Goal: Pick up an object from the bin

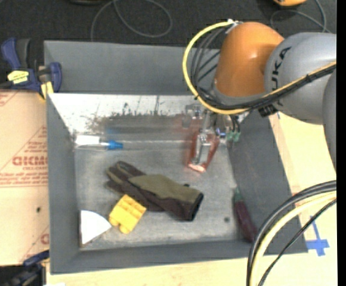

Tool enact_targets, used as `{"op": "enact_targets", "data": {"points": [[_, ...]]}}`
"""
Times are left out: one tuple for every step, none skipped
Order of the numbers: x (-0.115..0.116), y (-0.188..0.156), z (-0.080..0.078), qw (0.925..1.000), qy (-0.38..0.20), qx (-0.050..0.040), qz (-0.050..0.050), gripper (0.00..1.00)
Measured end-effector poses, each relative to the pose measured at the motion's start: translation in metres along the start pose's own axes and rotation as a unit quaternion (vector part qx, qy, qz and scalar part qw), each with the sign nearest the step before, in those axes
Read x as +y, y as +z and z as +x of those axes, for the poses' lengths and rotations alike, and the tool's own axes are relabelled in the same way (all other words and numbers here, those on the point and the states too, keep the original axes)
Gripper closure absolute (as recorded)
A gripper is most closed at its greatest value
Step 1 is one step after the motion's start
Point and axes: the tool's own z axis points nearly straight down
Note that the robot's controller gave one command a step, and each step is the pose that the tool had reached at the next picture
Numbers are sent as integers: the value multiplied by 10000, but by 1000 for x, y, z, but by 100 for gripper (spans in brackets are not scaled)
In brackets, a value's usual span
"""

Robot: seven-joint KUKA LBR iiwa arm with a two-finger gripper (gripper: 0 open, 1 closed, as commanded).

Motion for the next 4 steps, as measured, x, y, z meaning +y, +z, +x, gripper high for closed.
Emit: {"op": "enact_targets", "data": {"points": [[-43,40,28,10000,-92,-21,-4,0],[-60,55,38,10000,-88,0,2,0],[-83,56,53,9987,-506,-5,4,0],[-48,73,68,9990,-441,-57,17,0]]}}
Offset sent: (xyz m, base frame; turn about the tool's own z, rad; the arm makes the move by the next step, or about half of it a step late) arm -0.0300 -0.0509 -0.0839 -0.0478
